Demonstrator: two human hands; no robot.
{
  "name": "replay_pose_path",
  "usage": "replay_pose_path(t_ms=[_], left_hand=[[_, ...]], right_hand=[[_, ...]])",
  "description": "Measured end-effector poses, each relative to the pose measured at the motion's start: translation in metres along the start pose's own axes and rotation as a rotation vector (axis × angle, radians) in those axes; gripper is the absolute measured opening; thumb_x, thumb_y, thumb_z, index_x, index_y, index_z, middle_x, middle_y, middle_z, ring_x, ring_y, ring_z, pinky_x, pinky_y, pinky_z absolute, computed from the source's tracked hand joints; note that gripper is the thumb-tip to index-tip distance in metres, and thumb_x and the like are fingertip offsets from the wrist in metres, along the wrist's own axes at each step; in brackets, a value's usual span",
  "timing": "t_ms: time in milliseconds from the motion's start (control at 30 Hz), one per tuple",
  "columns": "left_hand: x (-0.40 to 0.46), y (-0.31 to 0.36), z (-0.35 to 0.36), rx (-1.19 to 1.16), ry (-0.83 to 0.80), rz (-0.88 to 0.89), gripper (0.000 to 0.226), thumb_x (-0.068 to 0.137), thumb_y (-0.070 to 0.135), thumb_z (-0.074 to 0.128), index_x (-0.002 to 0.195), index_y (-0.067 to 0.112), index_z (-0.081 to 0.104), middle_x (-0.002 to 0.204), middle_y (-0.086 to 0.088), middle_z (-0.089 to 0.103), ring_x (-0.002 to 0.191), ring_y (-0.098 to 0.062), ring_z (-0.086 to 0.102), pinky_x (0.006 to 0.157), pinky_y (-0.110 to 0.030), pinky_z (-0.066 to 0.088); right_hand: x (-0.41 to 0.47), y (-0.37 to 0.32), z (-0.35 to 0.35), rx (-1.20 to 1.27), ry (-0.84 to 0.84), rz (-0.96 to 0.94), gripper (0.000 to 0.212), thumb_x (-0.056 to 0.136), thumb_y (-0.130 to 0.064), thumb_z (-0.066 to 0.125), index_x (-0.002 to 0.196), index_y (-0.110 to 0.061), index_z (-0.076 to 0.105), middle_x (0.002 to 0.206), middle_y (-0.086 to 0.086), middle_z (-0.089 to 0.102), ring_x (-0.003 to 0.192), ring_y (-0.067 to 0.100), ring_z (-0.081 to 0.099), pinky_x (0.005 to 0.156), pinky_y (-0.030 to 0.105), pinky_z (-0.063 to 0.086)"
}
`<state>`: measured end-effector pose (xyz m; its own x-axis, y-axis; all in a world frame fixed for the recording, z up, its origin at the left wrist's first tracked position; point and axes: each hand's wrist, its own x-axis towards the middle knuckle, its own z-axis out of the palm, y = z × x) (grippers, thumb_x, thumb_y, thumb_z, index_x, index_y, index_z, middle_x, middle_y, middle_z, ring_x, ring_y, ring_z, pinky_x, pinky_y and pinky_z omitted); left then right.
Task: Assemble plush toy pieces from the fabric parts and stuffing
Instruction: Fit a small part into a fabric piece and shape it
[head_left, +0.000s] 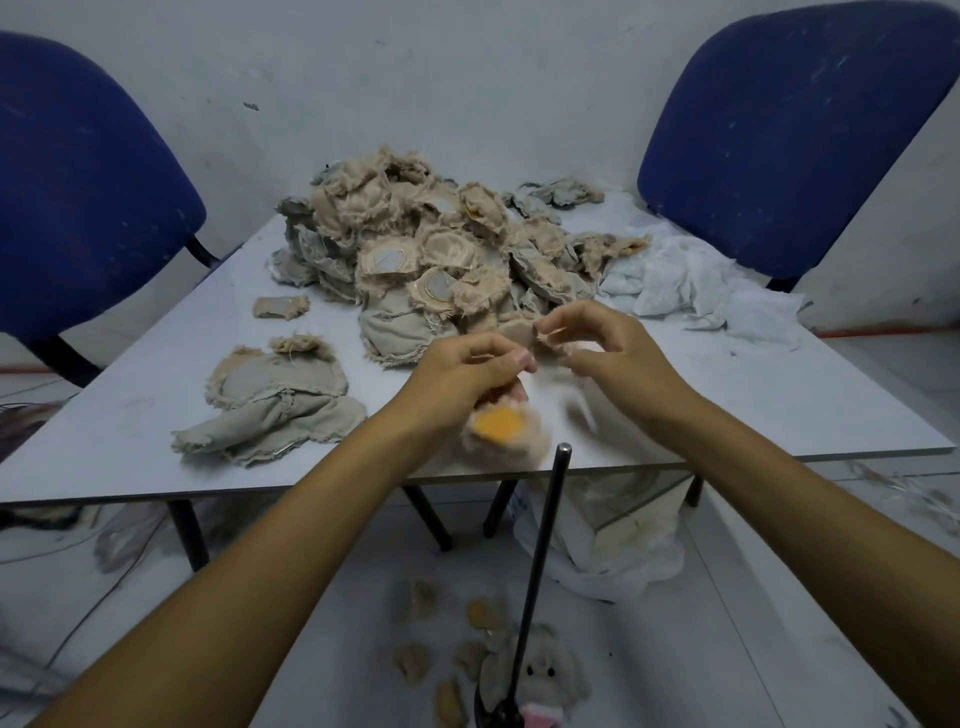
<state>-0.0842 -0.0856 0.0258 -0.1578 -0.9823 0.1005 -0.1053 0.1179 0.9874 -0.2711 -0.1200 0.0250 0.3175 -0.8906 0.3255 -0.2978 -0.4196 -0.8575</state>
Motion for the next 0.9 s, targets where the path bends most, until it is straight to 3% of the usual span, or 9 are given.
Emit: replay_pose_path(t_ms=[100,167,233,367,467,567,667,800,900], left_hand=[[0.000,-0.004,-0.003,0.151,0.008,-0.011,0.020,0.098,0.014,0.058,0.081,0.014,0.069,0.065,0.005,0.067,0.063,-0.007,0.062,0.057,-0.024,0.045],[0.001,-0.009,-0.004,0.207,0.042,-0.005,0.018,0.097,0.012,0.059,0.081,0.014,0.069,0.072,0.002,0.068,0.067,-0.009,0.062,0.058,-0.025,0.049],[0.003,-0.013,-0.004,0.279,0.065,0.028,0.014,0.095,0.010,0.063,0.084,0.018,0.068,0.081,-0.001,0.068,0.073,-0.012,0.062,0.060,-0.028,0.053],[0.007,-0.018,-0.004,0.425,0.087,0.129,0.026,0.086,0.010,0.072,0.093,0.034,0.062,0.103,0.001,0.064,0.090,-0.010,0.064,0.074,-0.027,0.054],[0.008,-0.020,-0.003,0.426,0.066,0.144,0.028,0.084,0.021,0.076,0.097,0.039,0.059,0.101,0.012,0.063,0.090,0.004,0.061,0.078,-0.014,0.050],[0.010,-0.023,-0.005,0.358,0.093,0.090,0.023,0.084,0.015,0.077,0.089,0.033,0.063,0.086,0.009,0.066,0.083,-0.005,0.064,0.078,-0.026,0.054],[0.010,-0.023,-0.008,0.268,0.139,0.073,0.027,0.082,0.003,0.076,0.084,0.028,0.067,0.072,0.003,0.068,0.072,-0.017,0.066,0.073,-0.041,0.057],[0.010,-0.021,-0.006,0.076,0.174,0.012,0.023,0.085,-0.004,0.070,0.085,0.019,0.069,0.070,-0.003,0.064,0.070,-0.023,0.064,0.060,-0.032,0.054],[0.011,-0.020,-0.007,-0.045,0.199,-0.030,0.022,0.088,-0.003,0.067,0.083,0.018,0.070,0.073,-0.007,0.061,0.069,-0.024,0.063,0.057,-0.031,0.055]], right_hand=[[0.003,0.013,0.000,-0.637,-0.203,-0.071,0.022,0.098,-0.007,0.048,0.115,-0.019,0.053,0.117,-0.004,0.055,0.102,0.016,0.051,0.087,0.035,0.042],[-0.001,0.018,0.008,-0.812,-0.202,-0.101,0.011,0.101,-0.019,0.048,0.110,-0.015,0.054,0.111,0.002,0.060,0.101,0.025,0.053,0.084,0.041,0.043],[-0.004,0.019,0.016,-0.770,-0.112,-0.132,0.016,0.099,-0.025,0.057,0.111,-0.016,0.061,0.102,0.003,0.063,0.098,0.026,0.055,0.081,0.038,0.043],[-0.007,0.018,0.025,-0.427,-0.065,-0.117,0.037,0.090,-0.019,0.071,0.126,-0.023,0.062,0.091,-0.009,0.071,0.079,0.003,0.058,0.071,0.016,0.040],[-0.008,0.018,0.022,-0.150,-0.011,-0.054,0.035,0.087,-0.015,0.073,0.116,-0.031,0.061,0.083,-0.008,0.072,0.079,0.008,0.067,0.074,0.023,0.051],[-0.007,0.016,0.019,0.014,0.001,-0.069,0.031,0.086,-0.008,0.074,0.109,-0.026,0.062,0.083,-0.004,0.072,0.080,0.012,0.069,0.072,0.026,0.056],[-0.006,0.017,0.020,-0.010,-0.042,-0.062,0.024,0.085,-0.008,0.076,0.102,-0.024,0.067,0.088,-0.004,0.069,0.085,0.010,0.068,0.078,0.025,0.054],[-0.005,0.018,0.021,-0.196,-0.084,-0.037,0.038,0.081,-0.021,0.081,0.113,-0.033,0.065,0.106,-0.010,0.054,0.098,0.005,0.061,0.078,0.010,0.048],[-0.007,0.018,0.027,-0.235,-0.075,-0.095,0.041,0.082,-0.022,0.080,0.120,-0.029,0.066,0.104,-0.013,0.060,0.096,0.003,0.061,0.075,0.013,0.050]])
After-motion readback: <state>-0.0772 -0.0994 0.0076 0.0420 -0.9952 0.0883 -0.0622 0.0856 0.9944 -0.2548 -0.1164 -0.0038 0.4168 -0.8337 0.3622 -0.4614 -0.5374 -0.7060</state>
